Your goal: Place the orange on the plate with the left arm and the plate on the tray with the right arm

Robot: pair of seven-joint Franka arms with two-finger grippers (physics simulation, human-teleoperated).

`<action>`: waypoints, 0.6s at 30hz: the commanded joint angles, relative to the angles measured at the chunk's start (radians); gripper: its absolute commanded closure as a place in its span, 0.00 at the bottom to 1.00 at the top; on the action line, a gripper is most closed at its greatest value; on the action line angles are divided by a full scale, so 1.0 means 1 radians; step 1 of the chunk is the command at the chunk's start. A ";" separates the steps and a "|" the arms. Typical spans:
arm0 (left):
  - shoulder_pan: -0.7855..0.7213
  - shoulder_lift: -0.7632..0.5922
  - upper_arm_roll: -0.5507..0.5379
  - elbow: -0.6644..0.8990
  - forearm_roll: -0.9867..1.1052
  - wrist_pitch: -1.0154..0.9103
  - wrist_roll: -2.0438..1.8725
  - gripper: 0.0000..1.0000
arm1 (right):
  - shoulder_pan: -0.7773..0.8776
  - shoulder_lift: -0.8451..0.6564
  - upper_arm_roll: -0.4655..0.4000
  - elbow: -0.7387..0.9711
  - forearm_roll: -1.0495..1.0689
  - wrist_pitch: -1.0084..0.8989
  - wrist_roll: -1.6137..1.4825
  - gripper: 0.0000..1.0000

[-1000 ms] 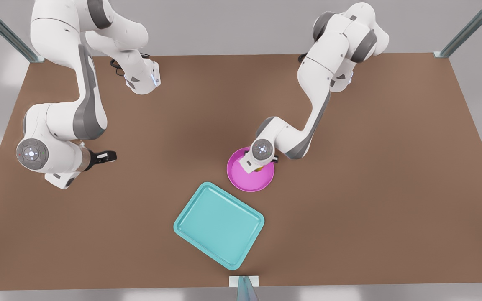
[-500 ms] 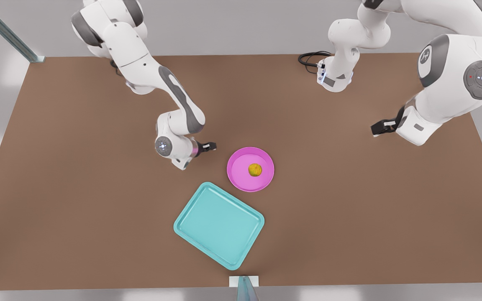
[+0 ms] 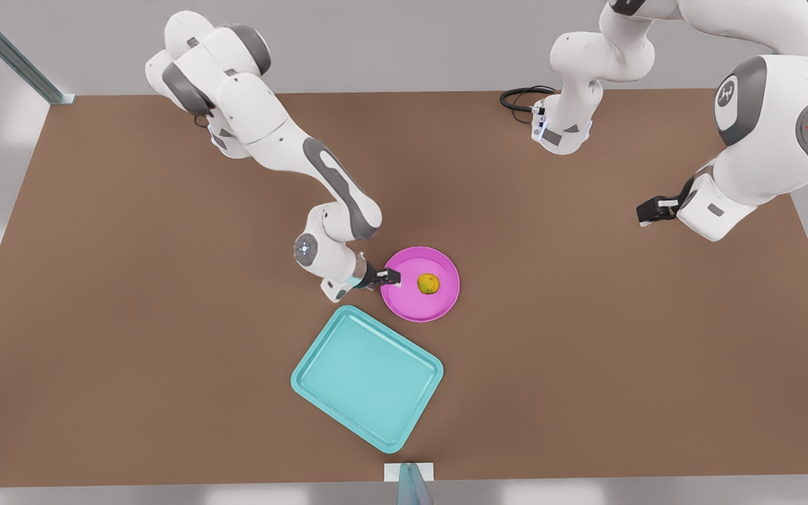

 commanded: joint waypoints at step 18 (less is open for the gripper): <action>0.002 0.000 0.008 -0.001 -0.001 0.002 0.101 0.00 | 0.004 0.001 0.004 0.005 0.009 0.053 0.019 0.34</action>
